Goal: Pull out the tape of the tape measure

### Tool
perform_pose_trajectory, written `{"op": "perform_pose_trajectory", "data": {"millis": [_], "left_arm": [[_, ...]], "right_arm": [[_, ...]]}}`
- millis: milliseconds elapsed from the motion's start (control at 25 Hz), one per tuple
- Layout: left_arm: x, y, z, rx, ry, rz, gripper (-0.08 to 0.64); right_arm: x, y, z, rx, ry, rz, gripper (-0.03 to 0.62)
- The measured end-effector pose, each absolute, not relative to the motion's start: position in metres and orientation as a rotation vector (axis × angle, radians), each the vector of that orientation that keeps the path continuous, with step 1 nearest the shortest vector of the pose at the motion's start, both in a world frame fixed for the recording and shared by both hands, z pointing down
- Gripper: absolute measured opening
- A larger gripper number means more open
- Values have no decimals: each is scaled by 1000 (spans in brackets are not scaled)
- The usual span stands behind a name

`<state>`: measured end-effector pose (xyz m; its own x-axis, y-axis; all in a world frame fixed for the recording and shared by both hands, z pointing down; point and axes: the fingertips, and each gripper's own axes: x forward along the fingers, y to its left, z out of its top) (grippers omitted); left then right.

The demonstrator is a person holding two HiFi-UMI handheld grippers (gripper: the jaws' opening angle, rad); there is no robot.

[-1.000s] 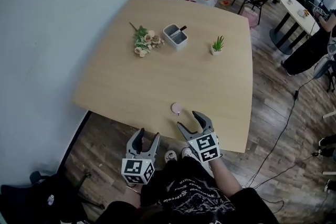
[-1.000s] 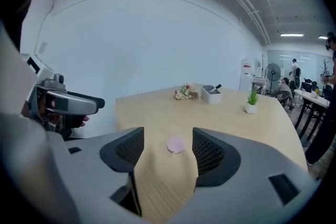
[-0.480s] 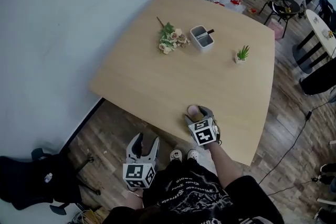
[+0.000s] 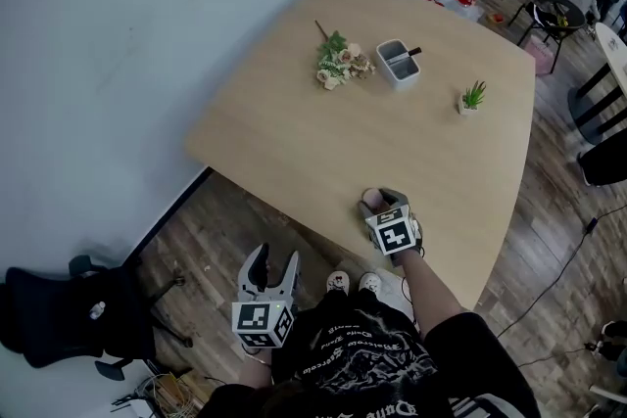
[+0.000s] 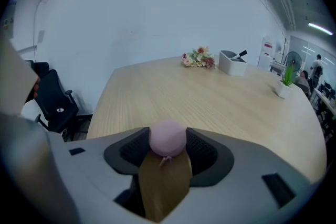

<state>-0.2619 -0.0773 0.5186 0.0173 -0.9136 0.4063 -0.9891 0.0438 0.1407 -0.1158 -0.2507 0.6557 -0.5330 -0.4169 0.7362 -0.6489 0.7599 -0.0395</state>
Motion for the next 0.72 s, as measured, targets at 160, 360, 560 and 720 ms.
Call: {"op": "perform_pose_trajectory", "data": {"millis": [160, 360, 560, 720], "left_arm": [[-248, -78, 523, 1936, -1869, 244, 252], [-223, -100, 527, 1979, -1703, 184, 253], [-189, -125, 522, 2052, -1562, 128, 253], [-150, -144, 513, 2120, -1354, 65, 253]], "right_arm": [[-114, -250, 654, 781, -2208, 391, 232], [-118, -240, 623, 716, -2314, 339, 230], [-105, -228, 584, 681, -2404, 238, 230], [-85, -217, 549, 666, -2453, 141, 230]]}}
